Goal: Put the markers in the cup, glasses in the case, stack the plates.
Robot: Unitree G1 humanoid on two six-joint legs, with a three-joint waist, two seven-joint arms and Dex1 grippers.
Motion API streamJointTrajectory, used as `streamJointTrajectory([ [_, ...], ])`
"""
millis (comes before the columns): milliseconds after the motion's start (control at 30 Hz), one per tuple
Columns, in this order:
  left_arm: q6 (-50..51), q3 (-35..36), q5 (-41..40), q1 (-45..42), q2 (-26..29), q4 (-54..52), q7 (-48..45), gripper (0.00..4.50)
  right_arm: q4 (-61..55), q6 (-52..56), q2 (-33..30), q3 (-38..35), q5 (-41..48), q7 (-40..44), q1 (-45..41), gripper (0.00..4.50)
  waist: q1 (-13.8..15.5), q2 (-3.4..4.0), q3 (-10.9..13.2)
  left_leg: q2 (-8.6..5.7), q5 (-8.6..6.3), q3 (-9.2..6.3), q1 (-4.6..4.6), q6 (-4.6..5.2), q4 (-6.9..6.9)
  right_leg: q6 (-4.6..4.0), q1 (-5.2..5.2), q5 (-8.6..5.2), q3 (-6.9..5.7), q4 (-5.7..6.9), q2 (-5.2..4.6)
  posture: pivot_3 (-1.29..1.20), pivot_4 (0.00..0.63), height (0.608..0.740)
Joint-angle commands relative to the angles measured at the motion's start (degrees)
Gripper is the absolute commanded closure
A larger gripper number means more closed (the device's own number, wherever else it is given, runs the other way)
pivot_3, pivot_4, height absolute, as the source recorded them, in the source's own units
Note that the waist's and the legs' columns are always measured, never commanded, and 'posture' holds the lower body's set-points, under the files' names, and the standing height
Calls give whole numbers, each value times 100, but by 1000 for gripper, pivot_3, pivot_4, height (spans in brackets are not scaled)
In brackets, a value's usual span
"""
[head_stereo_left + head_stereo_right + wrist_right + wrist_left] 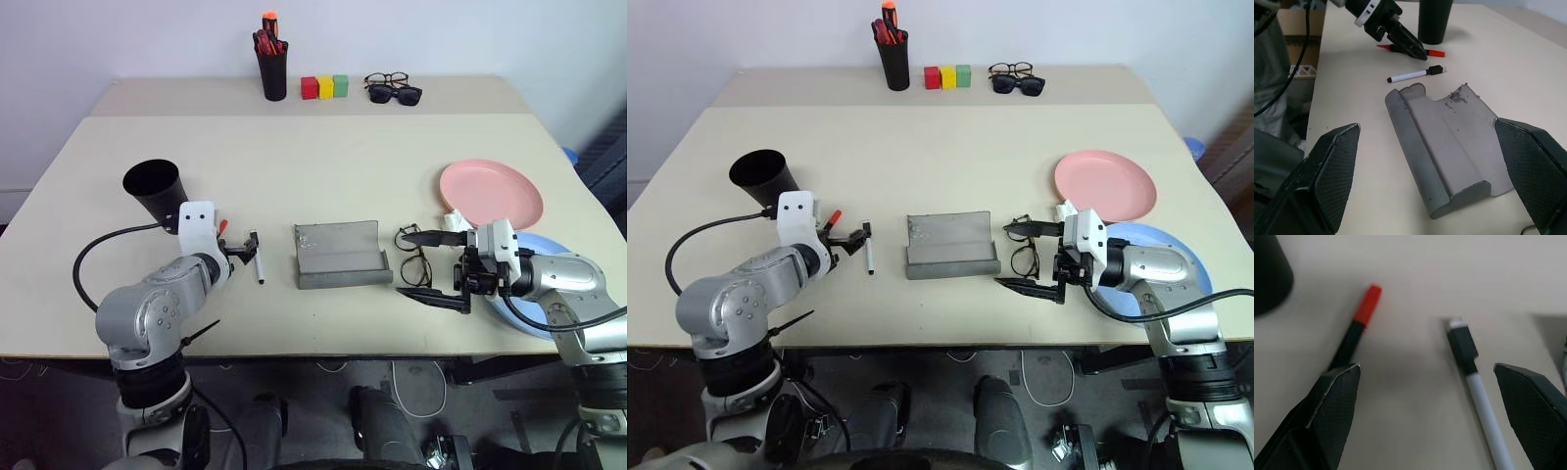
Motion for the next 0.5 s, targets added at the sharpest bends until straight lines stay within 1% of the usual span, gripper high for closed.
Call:
streamJointTrajectory([
  [33, 472, 151, 326, -323, -188, -86, 173, 0, 43, -177, 84, 48, -43, 50, -179, 57, -1, -3, 2, -1, 2, 0, 0, -3, 1, 1, 1, 0, 0, 0, 0, 0, 150, 740],
  [100, 478, 306, 351, -528, -424, 31, 249, 0, 92, -212, 121, 71, -66, 59, -228, 57, 2, -6, 4, -1, 6, 0, 0, -11, 1, 1, 1, -1, 1, 1, 0, 0, 150, 740],
  [433, 478, 559, 804, -1235, -823, 1008, 662, 0, 72, -286, 190, 81, -119, -22, -252, 57, 6, -10, 5, -2, 14, -2, -3, -25, 0, 5, 1, 2, 0, -1, 0, 0, 150, 740],
  [467, 478, 531, 795, -1241, -796, 1091, 640, 537, 57, -286, 195, 79, -122, -38, -238, 0, 3, -10, 6, -2, 14, -2, -3, -26, 0, 5, 0, 3, 1, -1, 0, 0, 150, 740],
  [500, 478, 499, 792, -1240, -766, 1170, 619, 790, 49, -293, 200, 79, -127, -53, -226, 0, 5, -9, 5, -2, 14, -2, -3, -26, 0, 4, 0, 3, 1, 0, 0, 0, 150, 740],
])
